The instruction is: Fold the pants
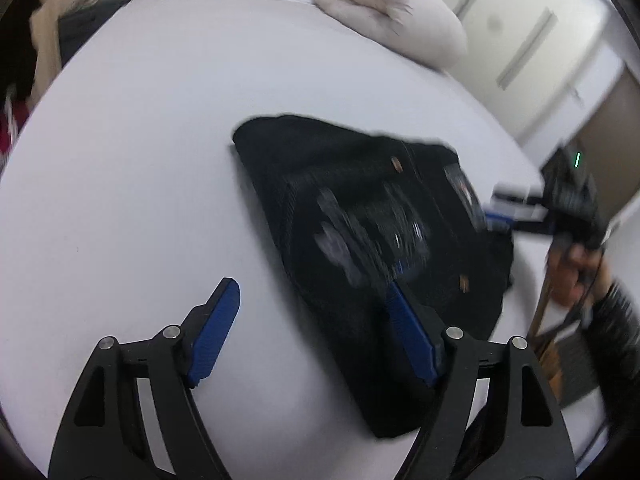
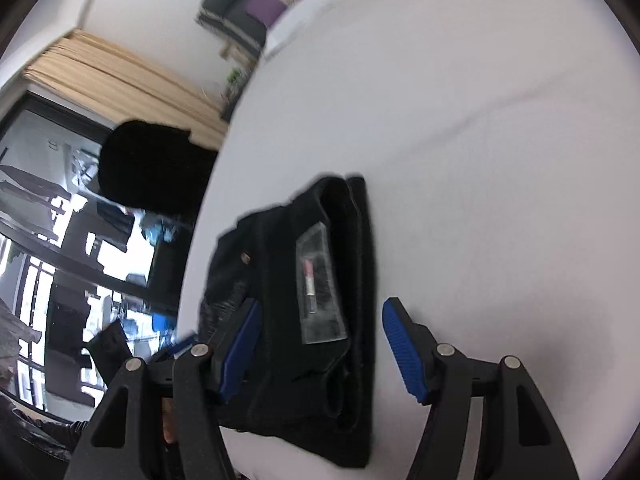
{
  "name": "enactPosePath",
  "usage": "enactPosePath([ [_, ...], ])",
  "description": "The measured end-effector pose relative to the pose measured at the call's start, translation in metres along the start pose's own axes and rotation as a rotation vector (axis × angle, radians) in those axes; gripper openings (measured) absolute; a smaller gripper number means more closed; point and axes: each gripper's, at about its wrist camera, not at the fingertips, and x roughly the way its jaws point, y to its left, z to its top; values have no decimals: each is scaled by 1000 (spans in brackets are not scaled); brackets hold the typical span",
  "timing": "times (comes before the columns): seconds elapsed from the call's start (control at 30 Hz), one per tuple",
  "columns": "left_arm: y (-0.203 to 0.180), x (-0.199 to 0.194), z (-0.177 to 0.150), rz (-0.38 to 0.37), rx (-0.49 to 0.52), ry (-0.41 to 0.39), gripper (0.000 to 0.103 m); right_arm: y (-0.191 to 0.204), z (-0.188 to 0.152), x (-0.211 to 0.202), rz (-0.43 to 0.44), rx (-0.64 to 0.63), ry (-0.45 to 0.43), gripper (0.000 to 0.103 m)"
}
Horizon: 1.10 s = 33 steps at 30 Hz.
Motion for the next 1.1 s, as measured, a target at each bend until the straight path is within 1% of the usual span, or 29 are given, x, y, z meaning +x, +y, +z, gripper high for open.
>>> enactPosePath([
  [0.03, 7, 6, 7, -32, -49, 12, 75, -6, -2, 4, -1, 12, 19, 66],
  [0.1, 16, 22, 17, -100, -139, 68, 75, -13, 3, 17, 8, 37, 49, 66],
  [0.17, 20, 36, 21, -176, -194, 144, 75, -14, 9, 21, 38, 49, 58, 65],
  [0.2, 22, 35, 21, -193, -219, 150, 75, -15, 12, 26, 56, 64, 75, 63],
  [0.27, 23, 41, 24, -232, -254, 147, 73, -14, 14, 37, 76, 79, 110, 51],
  [0.3, 23, 44, 25, -268, -272, 156, 70, -13, 14, 43, 81, 80, 122, 49],
  [0.33, 23, 45, 26, -286, -284, 162, 65, -11, 10, 46, 83, 80, 128, 44],
  [0.37, 21, 48, 28, -282, -283, 176, 52, -9, 10, 49, 80, 80, 135, 38],
  [0.4, 21, 50, 29, -277, -280, 184, 44, -6, 9, 51, 67, 74, 131, 36],
  [0.43, 26, 44, 27, -285, -289, 183, 41, -4, 9, 50, 58, 67, 126, 33],
  [0.47, 28, 43, 28, -299, -295, 184, 34, 0, 8, 49, 48, 55, 118, 29],
  [0.6, 29, 40, 38, -348, -295, 174, 23, 25, 8, 37, 24, 6, 82, 22],
  [0.67, 32, 28, 48, -375, -286, 150, 21, 39, 11, 35, 20, -21, 72, 21],
  [0.77, 43, 4, 73, -384, -252, 98, 21, 63, 24, 35, 35, -56, 64, 21],
  [0.87, 73, -34, 102, -367, -205, 43, 21, 88, 45, 45, 96, -72, 43, 21],
  [0.9, 80, -42, 111, -355, -189, 30, 21, 100, 55, 52, 120, -84, 36, 21],
  [1.0, 114, -69, 144, -308, -147, -19, 21, 129, 83, 78, 155, -118, 27, 21],
  [1.1, 157, -77, 174, -285, -176, -48, 21, 151, 116, 113, 187, -111, 26, 21],
])
